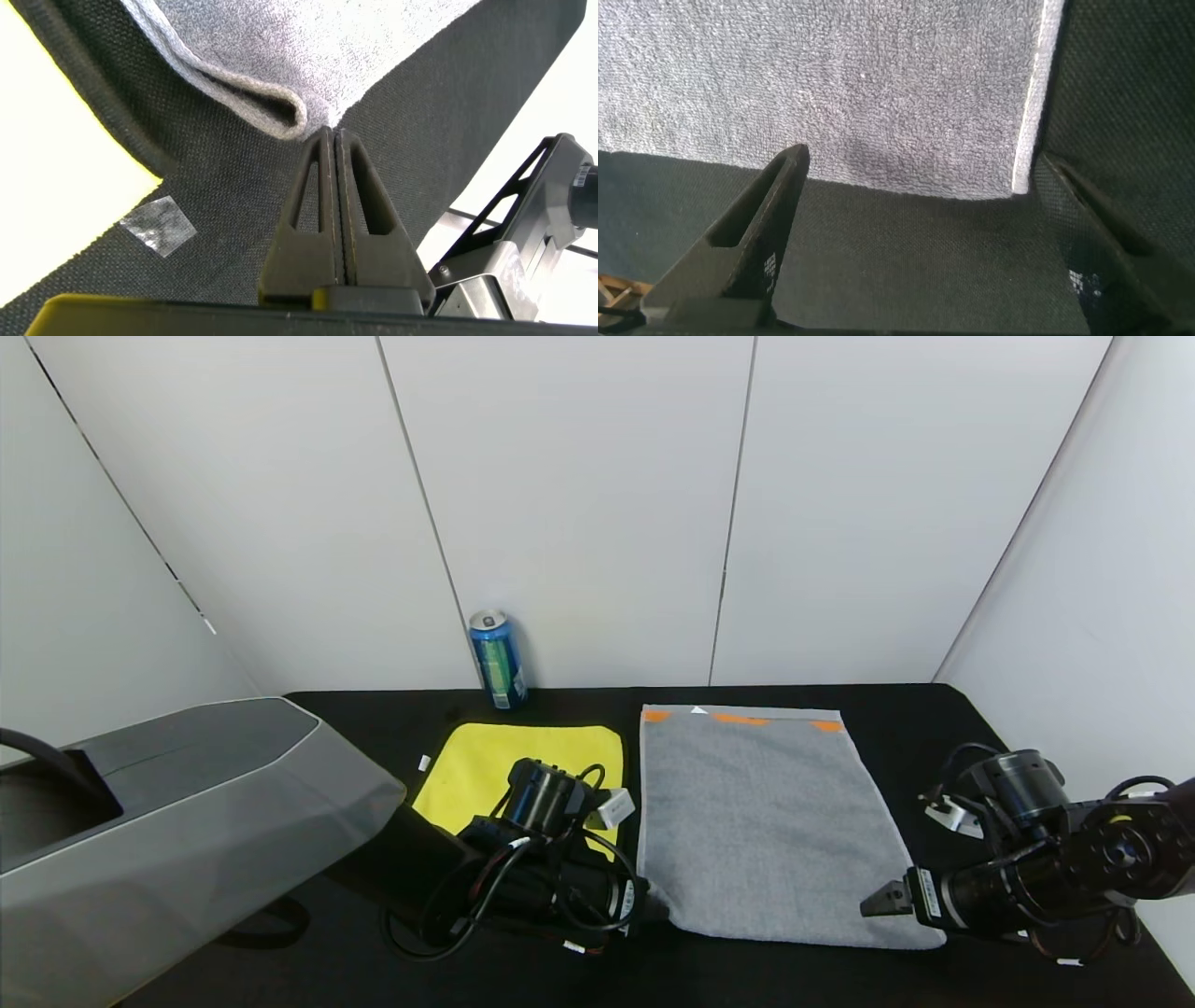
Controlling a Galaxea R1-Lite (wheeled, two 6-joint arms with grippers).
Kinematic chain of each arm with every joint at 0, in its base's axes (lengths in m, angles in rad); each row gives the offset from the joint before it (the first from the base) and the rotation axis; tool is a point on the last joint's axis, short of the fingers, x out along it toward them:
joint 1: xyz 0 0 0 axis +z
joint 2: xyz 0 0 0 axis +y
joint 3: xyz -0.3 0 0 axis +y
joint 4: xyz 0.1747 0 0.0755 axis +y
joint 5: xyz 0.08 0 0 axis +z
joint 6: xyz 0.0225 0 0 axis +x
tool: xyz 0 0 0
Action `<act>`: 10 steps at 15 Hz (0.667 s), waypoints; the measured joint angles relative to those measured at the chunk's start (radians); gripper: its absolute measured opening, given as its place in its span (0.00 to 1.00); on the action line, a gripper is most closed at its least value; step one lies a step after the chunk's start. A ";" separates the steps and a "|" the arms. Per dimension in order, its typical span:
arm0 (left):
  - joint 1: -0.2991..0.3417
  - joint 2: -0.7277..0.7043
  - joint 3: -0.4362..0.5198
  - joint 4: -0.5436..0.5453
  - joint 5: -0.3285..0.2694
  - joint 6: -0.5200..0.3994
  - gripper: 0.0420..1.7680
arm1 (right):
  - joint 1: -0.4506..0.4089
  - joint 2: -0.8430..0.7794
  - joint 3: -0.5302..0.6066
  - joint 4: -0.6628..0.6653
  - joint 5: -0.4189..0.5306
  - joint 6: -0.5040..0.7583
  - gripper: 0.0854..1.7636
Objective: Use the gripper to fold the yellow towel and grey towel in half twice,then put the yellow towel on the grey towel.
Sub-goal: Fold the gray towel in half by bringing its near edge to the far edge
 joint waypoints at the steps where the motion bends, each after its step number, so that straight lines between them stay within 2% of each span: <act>1: 0.000 0.000 0.000 0.000 0.000 0.000 0.04 | 0.000 0.000 0.000 0.000 0.000 0.000 0.97; 4: 0.000 -0.001 0.000 0.000 0.000 0.001 0.04 | 0.001 0.001 0.001 0.000 0.000 0.000 0.97; 7: 0.000 -0.001 0.001 0.000 0.000 0.003 0.04 | 0.001 0.001 0.003 0.000 -0.001 -0.001 0.67; 10: 0.000 -0.001 0.002 0.000 0.000 0.003 0.04 | 0.000 0.002 0.003 0.000 -0.001 -0.001 0.46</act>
